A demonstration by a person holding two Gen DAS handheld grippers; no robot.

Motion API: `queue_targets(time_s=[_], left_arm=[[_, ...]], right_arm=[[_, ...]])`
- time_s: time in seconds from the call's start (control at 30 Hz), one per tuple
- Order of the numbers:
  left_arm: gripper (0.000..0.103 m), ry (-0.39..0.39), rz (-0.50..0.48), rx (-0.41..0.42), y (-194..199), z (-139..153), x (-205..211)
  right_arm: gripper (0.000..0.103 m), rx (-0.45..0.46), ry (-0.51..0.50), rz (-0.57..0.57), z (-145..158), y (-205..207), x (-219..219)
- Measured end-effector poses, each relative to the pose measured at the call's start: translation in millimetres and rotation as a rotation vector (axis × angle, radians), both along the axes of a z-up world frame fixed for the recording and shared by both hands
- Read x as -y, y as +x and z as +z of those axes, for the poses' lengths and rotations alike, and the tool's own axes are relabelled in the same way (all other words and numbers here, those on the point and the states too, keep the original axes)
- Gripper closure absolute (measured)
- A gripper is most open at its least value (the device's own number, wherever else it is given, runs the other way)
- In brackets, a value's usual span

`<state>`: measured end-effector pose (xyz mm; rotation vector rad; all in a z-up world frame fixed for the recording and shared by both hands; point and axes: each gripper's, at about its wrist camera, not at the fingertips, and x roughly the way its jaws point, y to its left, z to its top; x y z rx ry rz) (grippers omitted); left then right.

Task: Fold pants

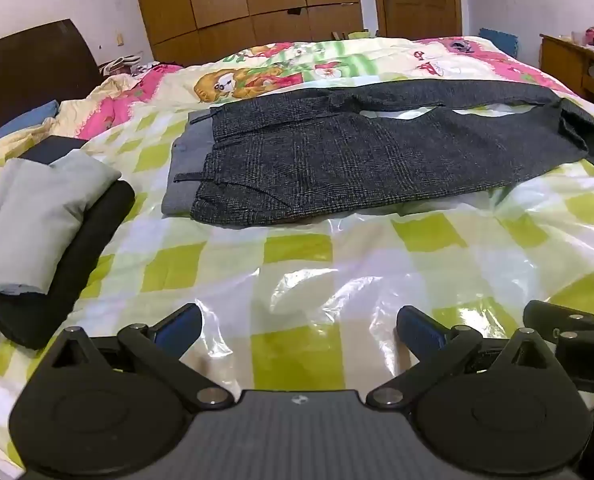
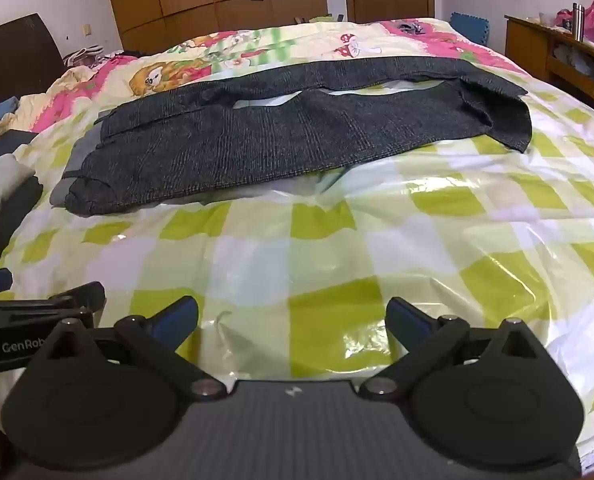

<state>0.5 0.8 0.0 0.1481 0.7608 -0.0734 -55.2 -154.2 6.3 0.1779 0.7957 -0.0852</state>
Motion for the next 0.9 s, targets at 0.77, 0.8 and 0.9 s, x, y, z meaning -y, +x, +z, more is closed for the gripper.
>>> queue_targets(time_s=[0.77,0.8,0.9], left_arm=[[0.0,0.001,-0.018,0.006,-4.5,-0.2,1.5],[0.0,0.002,-0.018,0.005,-4.4,-0.7,1.8],[0.0,0.004,-0.018,0.002,-4.4,-1.5,2.1]], right_arm=[[0.004,-0.005,-0.027,-0.016,-2.0,0.4,-1.0],[0.004,-0.006,-0.028,-0.017,-2.0,0.3,-1.3],[0.004,-0.008,-0.03,-0.015,-2.1,0.5,-1.7]])
